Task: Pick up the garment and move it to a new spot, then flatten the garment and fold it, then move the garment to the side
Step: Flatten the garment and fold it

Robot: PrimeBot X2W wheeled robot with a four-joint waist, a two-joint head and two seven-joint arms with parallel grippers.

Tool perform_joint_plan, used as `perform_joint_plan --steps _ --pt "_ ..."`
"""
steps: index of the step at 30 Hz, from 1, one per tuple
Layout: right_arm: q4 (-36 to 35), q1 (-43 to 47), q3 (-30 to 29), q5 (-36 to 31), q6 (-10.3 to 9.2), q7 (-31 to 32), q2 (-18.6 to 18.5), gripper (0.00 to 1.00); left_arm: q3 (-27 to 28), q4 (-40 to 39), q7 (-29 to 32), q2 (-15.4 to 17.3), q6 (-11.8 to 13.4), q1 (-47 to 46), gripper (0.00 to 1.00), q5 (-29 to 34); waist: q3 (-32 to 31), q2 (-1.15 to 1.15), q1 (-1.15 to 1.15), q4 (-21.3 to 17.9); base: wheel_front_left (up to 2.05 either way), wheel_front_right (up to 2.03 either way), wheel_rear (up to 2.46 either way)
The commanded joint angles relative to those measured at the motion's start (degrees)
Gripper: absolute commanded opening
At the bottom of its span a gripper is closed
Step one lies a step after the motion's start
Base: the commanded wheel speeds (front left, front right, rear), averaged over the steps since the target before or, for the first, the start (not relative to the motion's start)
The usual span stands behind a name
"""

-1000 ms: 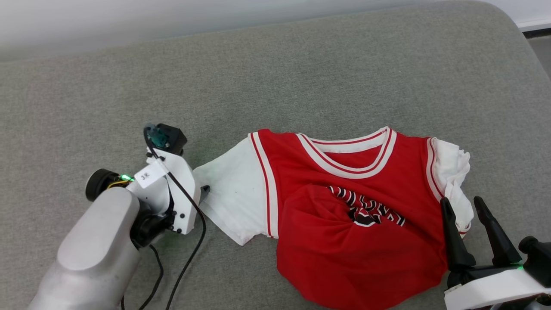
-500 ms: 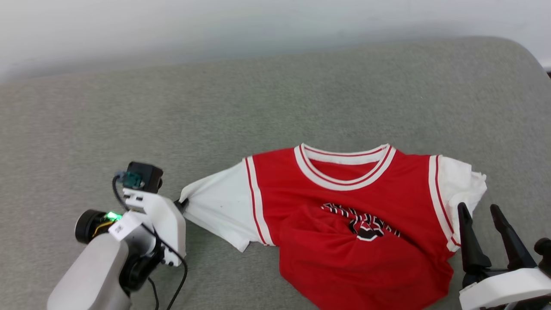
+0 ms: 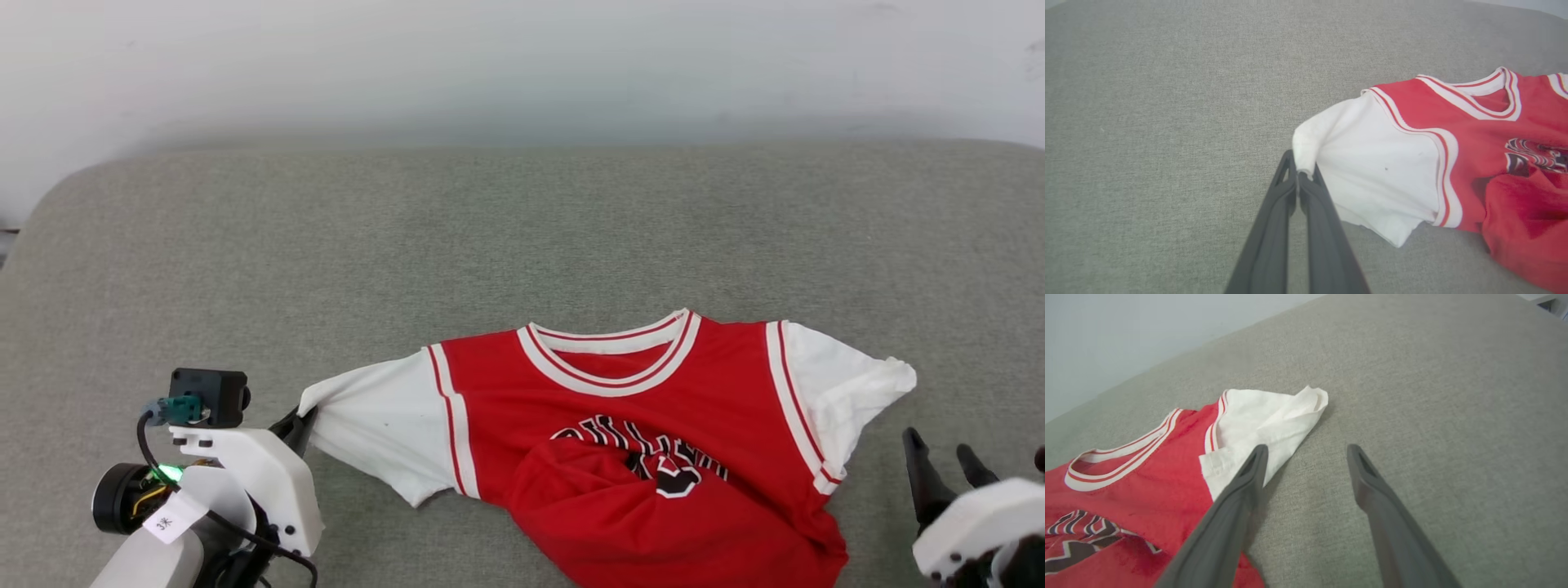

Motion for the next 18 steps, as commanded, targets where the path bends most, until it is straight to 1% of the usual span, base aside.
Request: perform_joint_plan --steps 1,3,7,10,14,18 --pt "1.0 -1.9 -0.3 -0.3 -0.02 1.9 0.0 1.00 0.2 -0.8 -0.3 0.3 0.3 0.3 0.00 0.0 0.3 0.00 0.00 0.5 0.00 0.00 0.00" --pt "3.3 -5.0 -1.3 -1.4 -0.02 7.5 -0.1 1.00 0.1 -2.1 -0.1 0.1 0.5 0.6 0.00 0.0 0.8 0.00 0.00 1.3 0.00 0.00 0.00" --pt "7.1 -11.6 -2.2 -3.5 -0.03 17.9 -1.8 1.00 -0.1 -4.2 -0.6 -0.3 0.4 -0.8 0.00 0.2 2.4 0.00 0.00 2.7 0.00 0.00 0.00" --pt "9.6 -16.0 -2.4 -5.5 -0.03 23.8 -2.9 1.00 -0.4 -4.8 -0.9 -0.6 0.1 -2.0 0.00 0.3 3.9 0.00 0.00 3.8 0.00 0.00 0.00" --pt "13.0 -20.9 -3.5 -8.8 -0.03 29.0 -4.3 1.00 -0.8 -5.0 -1.3 -1.1 -0.6 -4.0 0.00 0.4 6.1 0.00 0.00 5.2 0.00 0.00 0.00" --pt "17.3 -23.7 -4.2 -10.9 -0.03 32.2 -4.6 1.00 -0.9 -4.2 -2.2 -1.7 -1.4 -5.5 0.00 0.3 7.8 0.00 0.00 6.0 0.00 0.00 0.00"
